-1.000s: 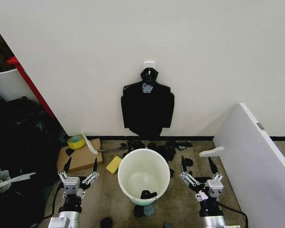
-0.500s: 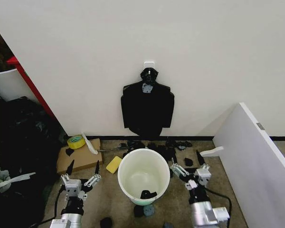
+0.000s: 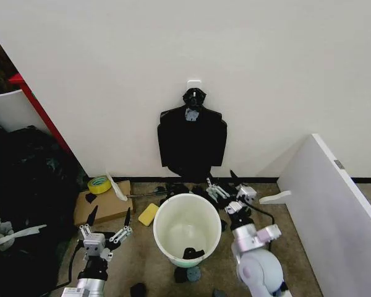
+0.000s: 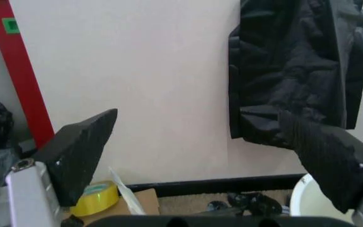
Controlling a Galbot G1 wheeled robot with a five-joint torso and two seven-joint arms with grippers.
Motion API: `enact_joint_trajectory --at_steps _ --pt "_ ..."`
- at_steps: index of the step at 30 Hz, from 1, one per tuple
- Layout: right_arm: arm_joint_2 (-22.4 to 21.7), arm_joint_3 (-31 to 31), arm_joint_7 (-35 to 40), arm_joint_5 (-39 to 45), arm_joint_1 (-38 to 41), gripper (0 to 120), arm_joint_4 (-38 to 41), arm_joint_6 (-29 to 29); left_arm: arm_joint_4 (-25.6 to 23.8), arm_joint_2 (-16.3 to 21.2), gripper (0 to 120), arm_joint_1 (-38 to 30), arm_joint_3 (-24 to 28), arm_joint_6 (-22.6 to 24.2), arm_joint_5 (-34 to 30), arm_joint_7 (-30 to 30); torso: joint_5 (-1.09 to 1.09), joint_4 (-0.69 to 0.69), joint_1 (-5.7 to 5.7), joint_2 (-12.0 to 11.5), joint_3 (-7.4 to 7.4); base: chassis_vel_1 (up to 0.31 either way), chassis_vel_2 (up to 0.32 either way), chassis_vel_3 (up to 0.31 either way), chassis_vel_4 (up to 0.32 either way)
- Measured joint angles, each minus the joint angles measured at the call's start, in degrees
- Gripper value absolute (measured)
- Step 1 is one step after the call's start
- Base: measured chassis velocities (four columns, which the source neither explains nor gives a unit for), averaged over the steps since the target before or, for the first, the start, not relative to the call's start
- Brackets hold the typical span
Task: Place the garbage bag over the trash bin.
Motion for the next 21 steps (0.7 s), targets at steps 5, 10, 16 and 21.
enact_joint_trajectory --at_steps 5,10,16,21 --pt "-0.09 -0.63 -0.99 9.68 6.18 100 -2.03 -3.62 0.01 -0.39 100 0.32 0.04 -0.12 1.16 0.02 0.00 0.00 0.00 0.00 0.00 0.000 0.000 0.000 0.000" --pt "1.27 -0.81 -0.65 20.85 12.80 100 -4.73 -7.55 0.01 -0.71 100 0.63 -0.27 -0.17 1.41 -0.14 0.00 0.00 0.00 0.00 0.00 0.000 0.000 0.000 0.000" --pt "2.94 -2.55 -0.52 27.00 18.00 100 -8.77 -10.85 0.42 -1.72 100 1.05 -0.29 -0.47 2.28 -0.45 -0.02 0.00 0.00 0.00 0.00 0.000 0.000 0.000 0.000" --pt "4.88 -3.87 0.05 27.59 21.03 100 -12.03 -11.74 0.73 -2.97 100 0.63 -0.41 -0.60 2.25 -0.58 -0.01 0.00 0.00 0.00 0.00 0.000 0.000 0.000 0.000"
